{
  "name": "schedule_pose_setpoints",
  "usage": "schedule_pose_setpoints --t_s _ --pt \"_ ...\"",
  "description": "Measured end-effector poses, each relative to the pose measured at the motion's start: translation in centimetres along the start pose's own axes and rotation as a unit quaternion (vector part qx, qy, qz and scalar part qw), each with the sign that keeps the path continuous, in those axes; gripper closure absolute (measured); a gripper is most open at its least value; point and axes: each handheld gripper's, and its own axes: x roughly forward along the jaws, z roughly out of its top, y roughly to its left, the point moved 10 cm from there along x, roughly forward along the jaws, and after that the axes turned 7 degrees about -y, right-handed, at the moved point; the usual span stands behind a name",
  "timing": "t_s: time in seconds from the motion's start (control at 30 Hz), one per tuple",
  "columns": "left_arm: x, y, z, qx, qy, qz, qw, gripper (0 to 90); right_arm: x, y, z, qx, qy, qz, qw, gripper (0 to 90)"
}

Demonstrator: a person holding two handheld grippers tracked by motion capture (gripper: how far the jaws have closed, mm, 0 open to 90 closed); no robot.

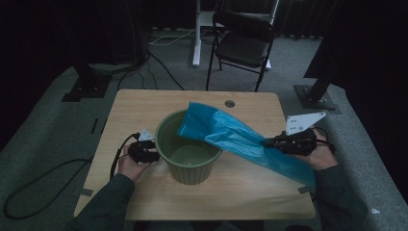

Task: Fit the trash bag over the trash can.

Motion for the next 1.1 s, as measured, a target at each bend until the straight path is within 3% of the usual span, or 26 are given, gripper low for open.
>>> schedule_pose_setpoints --t_s 0.4,1.1 --pt "-0.1 0.1 0.1 -0.002 -0.005 0.000 1.0000 48.7 2.7 0.5 0.8 -0.003 0.047 0.038 0.9982 88.6" --pt "-0.3 0.2 0.2 -0.003 -0.008 0.000 1.0000 48.6 6.9 0.4 3.9 -0.018 0.051 0.062 0.9966 87.3"
